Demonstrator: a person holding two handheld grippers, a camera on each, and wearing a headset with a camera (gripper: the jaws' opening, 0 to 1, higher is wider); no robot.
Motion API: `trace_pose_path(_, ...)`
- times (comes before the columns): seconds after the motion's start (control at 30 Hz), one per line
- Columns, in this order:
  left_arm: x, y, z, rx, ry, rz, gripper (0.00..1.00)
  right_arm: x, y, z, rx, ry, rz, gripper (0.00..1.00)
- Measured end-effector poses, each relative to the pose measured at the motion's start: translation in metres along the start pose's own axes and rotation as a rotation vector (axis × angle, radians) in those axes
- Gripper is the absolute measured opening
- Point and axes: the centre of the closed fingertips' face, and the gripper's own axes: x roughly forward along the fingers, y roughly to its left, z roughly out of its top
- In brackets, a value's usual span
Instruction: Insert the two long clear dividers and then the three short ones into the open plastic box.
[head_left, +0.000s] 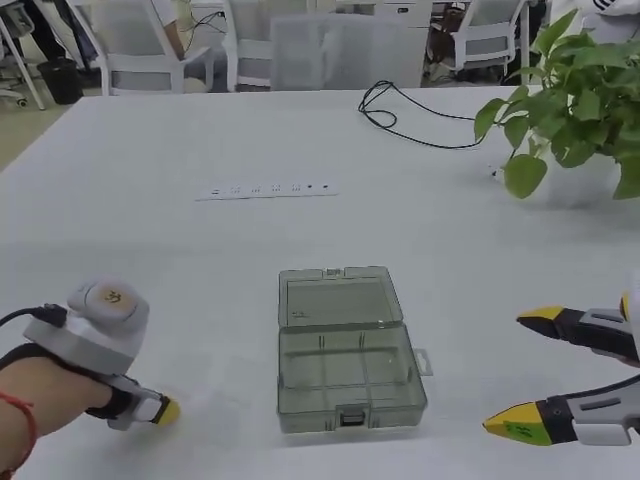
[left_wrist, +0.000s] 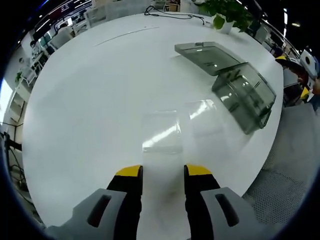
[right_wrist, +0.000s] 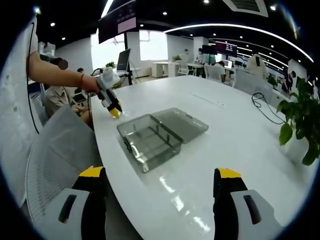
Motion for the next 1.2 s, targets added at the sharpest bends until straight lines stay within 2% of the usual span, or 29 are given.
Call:
trace_pose_path(0.13, -0.001, 0.000, 0.001, -0.015, -0.020, -0.007, 0.30, 0.001, 0.000, 0.000, 0.000, 0.008, 0.003, 0.88)
trace_pose_path(0.23, -0.005, -0.007, 0.003, -0.056, -0.045, -0.032, 0.30, 0.001, 0.000, 0.001, 0.006, 0.007, 0.004, 0.87)
trace_pose_path(0.33, -0.006, -0.005, 0.002, -0.066, -0.059, -0.030, 0.30, 0.002, 0.000, 0.001, 0.008, 0.012, 0.005, 0.86)
trace_pose_path(0.53, -0.020, -0.013, 0.016, -0.169, -0.160, -0.069, 0.30, 0.005, 0.004, 0.007, 0.009, 0.012, 0.012, 0.83)
trace_pose_path(0.63, -0.027, -0.019, 0.022, -0.189, -0.203, -0.084, 0.30, 0.006, 0.007, 0.014, 0.007, 0.002, 0.015, 0.81)
trace_pose_path(0.8, -0.040, -0.032, 0.032, -0.222, -0.273, -0.119, 0.30, 0.010, 0.011, 0.030, 0.021, -0.027, 0.014, 0.75)
trace_pose_path(0.9, -0.049, -0.044, 0.044, -0.255, -0.337, -0.155, 0.30, 0.013, 0.013, 0.042, 0.053, -0.057, 0.015, 0.73)
trace_pose_path(0.93, -0.050, -0.045, 0.044, -0.261, -0.338, -0.160, 0.30, 0.013, 0.013, 0.044, 0.056, -0.060, 0.013, 0.71)
trace_pose_path(1.03, -0.058, -0.056, 0.055, -0.274, -0.385, -0.185, 0.30, 0.015, 0.016, 0.054, 0.130, -0.067, 0.019, 0.69)
trace_pose_path(1.13, -0.065, -0.070, 0.067, -0.301, -0.436, -0.224, 0.30, 0.015, 0.018, 0.067, 0.124, -0.103, 0.017, 0.68)
trace_pose_path(1.2, -0.068, -0.080, 0.072, -0.305, -0.451, -0.244, 0.30, 0.016, 0.020, 0.075, 0.144, -0.115, 0.020, 0.67)
